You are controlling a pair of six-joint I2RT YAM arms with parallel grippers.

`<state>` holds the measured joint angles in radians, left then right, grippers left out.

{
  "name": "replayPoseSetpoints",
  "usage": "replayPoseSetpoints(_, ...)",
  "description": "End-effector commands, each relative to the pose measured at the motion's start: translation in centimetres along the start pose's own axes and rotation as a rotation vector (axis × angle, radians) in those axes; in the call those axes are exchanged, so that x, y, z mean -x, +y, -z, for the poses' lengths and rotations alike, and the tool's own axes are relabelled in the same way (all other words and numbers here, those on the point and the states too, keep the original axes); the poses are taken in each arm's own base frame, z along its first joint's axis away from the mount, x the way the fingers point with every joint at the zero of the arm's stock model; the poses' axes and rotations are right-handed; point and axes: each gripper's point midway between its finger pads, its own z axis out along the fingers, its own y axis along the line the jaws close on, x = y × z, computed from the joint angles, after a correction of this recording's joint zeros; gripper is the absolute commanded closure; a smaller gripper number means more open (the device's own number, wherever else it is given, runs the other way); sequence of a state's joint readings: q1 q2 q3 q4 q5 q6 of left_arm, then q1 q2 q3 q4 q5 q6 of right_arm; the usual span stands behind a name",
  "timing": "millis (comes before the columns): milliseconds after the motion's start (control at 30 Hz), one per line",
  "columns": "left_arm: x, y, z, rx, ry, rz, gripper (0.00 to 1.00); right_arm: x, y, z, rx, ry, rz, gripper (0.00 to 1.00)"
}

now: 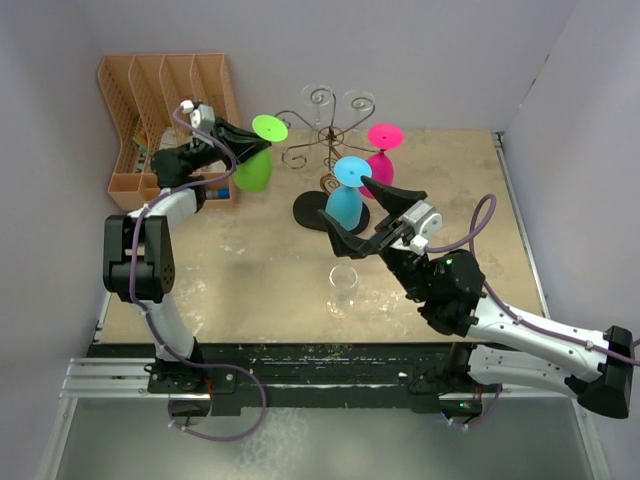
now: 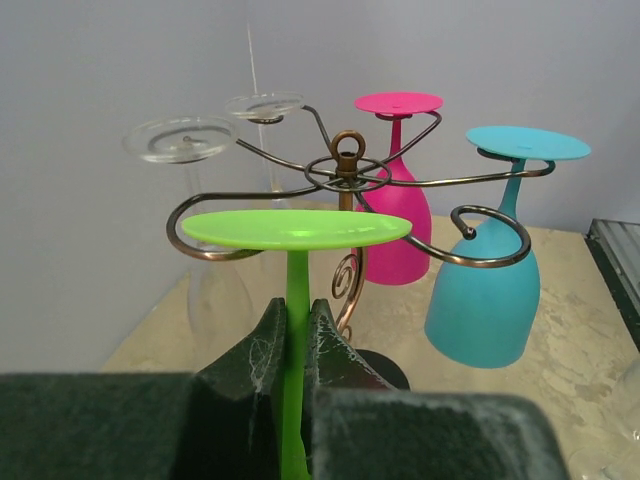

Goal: Place the wine glass upside down on the wine glass rack

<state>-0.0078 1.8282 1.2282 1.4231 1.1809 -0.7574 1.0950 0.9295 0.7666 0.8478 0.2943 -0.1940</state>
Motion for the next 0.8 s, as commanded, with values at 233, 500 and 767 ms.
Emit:
replayPoseSetpoints(233, 1.2, -1.1, -0.3, -0.041, -0.073, -0.038, 1.00, 2.9, -1.4, -0.4, -0.062, -0.060, -0.003, 0.00)
replayPoseSetpoints(500, -0.2, -1.7, -2.7, -0.103, -0.076, -0.049, 1.00, 1.9, -0.9, -0.9, -0.050, -0.031, 0.007, 0.00)
replayPoseSetpoints(767, -0.4, -0.8, -4.0, -0.101, -0.107, -0.051, 1.00, 1.9, -1.0, -0.9, -0.054, -0.030, 0.020, 0.00)
